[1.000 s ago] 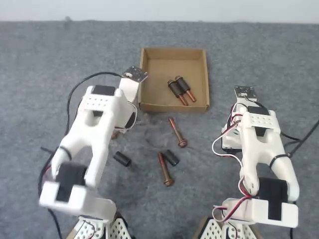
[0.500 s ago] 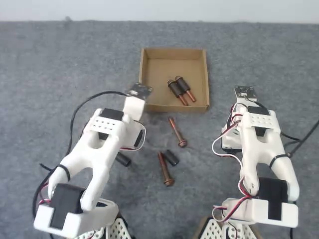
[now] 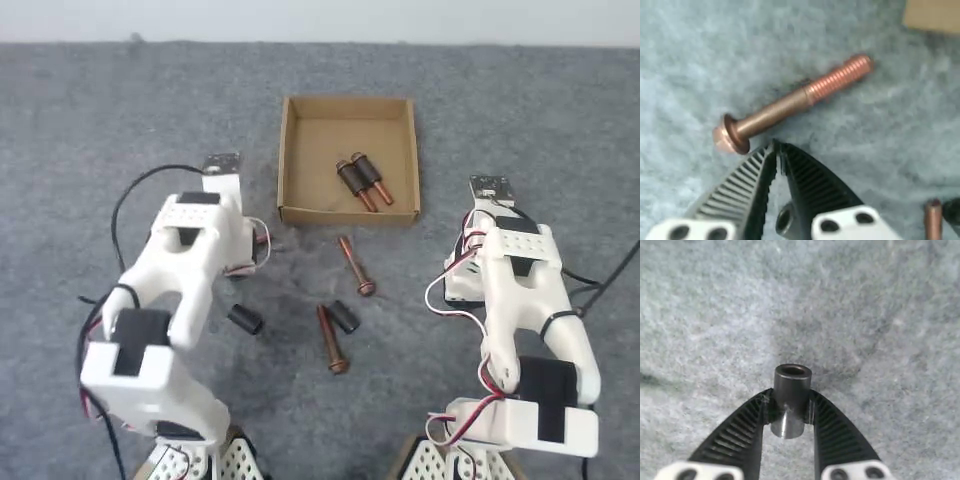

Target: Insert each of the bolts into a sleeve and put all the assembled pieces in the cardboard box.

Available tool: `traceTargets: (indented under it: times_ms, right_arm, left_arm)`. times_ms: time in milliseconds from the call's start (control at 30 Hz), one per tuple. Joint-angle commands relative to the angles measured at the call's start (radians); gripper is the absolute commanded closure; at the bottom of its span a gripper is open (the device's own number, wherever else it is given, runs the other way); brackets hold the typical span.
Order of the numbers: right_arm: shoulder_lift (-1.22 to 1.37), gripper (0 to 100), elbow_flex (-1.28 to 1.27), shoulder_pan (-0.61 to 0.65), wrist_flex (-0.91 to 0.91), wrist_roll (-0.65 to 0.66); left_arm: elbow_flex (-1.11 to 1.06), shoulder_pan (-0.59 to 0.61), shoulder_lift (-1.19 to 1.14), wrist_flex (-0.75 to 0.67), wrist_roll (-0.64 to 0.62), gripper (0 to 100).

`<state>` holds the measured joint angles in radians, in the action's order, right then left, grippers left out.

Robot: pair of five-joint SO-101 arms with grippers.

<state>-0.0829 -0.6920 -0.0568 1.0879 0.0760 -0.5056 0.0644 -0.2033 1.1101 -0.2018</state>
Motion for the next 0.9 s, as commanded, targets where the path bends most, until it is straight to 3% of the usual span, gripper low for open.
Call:
traceTargets:
  times_ms: [0, 100, 233, 667, 867]
  right_arm:
    - [-0.045, 98.9, 0.008, -0.012, -0.008, 0.018]
    - [-0.047, 98.9, 0.008, -0.008, -0.008, 0.018]
    - [-0.047, 98.9, 0.008, -0.007, -0.007, 0.018]
    - [-0.047, 99.0, 0.008, -0.007, -0.007, 0.018]
    - [-0.047, 99.0, 0.008, -0.007, -0.007, 0.018]
  left_arm:
    - [0.119, 0.057, -0.051, 0.023, -0.008, 99]
    - [0.168, 0.097, -0.074, 0.02, -0.018, 99]
    - [0.209, 0.117, -0.08, -0.014, -0.135, 99]
    - [0.209, 0.107, -0.072, -0.367, -0.279, 99]
    - [0.208, 0.06, -0.008, -0.282, -0.396, 99]
